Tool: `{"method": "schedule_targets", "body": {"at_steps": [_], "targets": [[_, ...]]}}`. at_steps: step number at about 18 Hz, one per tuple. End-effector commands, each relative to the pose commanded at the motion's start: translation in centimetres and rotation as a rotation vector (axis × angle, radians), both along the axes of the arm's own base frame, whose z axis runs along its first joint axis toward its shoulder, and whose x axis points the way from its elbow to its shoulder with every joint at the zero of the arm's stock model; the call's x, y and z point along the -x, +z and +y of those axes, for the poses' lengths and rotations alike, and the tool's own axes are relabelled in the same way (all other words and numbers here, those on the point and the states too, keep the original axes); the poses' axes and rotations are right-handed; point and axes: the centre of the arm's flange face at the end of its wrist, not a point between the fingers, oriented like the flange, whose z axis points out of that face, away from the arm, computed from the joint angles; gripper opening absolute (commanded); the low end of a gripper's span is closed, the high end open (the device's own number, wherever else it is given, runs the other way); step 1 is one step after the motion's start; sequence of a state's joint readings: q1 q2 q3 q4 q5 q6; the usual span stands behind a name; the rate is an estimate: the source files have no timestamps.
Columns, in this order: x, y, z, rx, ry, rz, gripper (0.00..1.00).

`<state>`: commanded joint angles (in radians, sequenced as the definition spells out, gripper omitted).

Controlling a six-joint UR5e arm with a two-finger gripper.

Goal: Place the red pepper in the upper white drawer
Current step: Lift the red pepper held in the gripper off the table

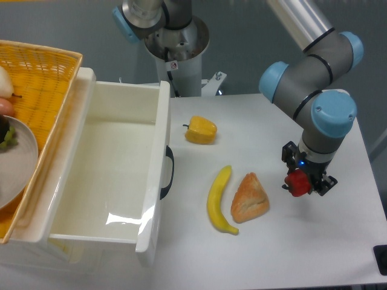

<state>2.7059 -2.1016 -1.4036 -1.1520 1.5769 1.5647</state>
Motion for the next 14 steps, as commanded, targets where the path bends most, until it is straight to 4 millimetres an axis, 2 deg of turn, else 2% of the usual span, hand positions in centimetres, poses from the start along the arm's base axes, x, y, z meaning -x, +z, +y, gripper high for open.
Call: {"method": "schedule_targets", "body": {"at_steps": [2, 6, 8, 11, 14], "targets": [[0.1, 0.2, 0.0, 0.001, -0.003, 0.006, 0.34], [0.2, 2.4, 0.1, -0.013, 0.020, 0.033, 0.34], [-0.6, 4.6, -0.1, -0.027, 0.039, 0.043, 0.34], [-2.7, 8.4, 0.3, -0.071, 0.127, 0.050, 0.34], [-4.8, 11.7, 0.0, -0.092, 0.131, 0.037, 0.34]]}}
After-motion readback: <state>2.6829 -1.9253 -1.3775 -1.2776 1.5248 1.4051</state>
